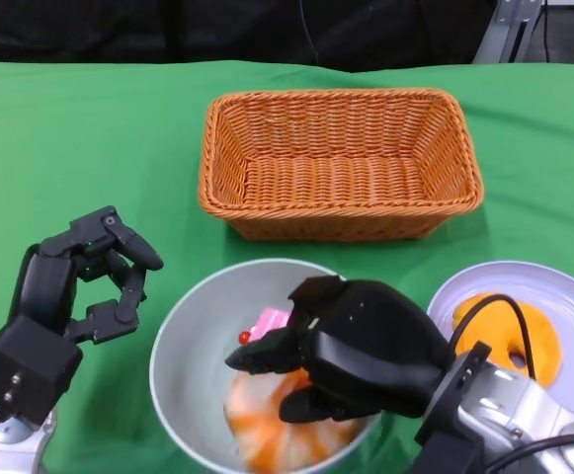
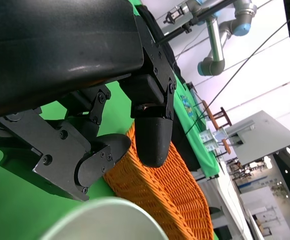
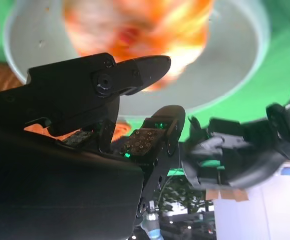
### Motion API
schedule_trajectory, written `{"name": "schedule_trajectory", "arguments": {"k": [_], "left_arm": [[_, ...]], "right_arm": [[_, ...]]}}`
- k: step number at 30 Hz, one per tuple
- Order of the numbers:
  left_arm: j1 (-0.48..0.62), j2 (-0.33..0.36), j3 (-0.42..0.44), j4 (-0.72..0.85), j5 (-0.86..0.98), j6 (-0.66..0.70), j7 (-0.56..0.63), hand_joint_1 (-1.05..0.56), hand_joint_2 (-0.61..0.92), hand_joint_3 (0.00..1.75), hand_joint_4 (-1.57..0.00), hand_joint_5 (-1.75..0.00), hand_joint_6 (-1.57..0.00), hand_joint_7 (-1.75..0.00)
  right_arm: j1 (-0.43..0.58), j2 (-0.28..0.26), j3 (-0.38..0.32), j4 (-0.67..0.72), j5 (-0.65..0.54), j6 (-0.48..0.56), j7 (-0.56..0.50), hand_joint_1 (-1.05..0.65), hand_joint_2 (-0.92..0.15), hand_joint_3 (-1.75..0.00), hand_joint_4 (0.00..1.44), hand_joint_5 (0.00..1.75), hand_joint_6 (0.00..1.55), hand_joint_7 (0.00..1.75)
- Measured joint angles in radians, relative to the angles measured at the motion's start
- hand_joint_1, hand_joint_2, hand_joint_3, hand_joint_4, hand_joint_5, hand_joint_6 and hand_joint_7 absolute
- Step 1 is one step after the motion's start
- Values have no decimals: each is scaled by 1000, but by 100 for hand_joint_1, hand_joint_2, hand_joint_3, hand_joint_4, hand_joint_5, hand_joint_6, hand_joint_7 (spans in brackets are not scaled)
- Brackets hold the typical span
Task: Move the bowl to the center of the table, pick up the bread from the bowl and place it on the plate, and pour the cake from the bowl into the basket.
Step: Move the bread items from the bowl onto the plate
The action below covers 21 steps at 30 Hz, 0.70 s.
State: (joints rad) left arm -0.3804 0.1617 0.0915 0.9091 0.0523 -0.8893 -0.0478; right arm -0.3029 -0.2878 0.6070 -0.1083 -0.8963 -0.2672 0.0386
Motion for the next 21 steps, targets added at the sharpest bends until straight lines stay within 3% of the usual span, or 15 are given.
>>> {"name": "schedule_trajectory", "arguments": {"k": [9, 21], "left_arm": [[0, 0, 1, 18, -17, 0, -10, -9, 59, 107, -81, -158, -77, -137], [0, 0, 1, 20, -27, 0, -29, -7, 60, 106, -80, -161, -76, -136]], "right_arm": [[20, 0, -31, -40, -5, 3, 48, -44, -90, 0, 66, 40, 74, 0], [22, 0, -46, -38, 15, 17, 128, -46, -90, 0, 62, 29, 69, 0]]}}
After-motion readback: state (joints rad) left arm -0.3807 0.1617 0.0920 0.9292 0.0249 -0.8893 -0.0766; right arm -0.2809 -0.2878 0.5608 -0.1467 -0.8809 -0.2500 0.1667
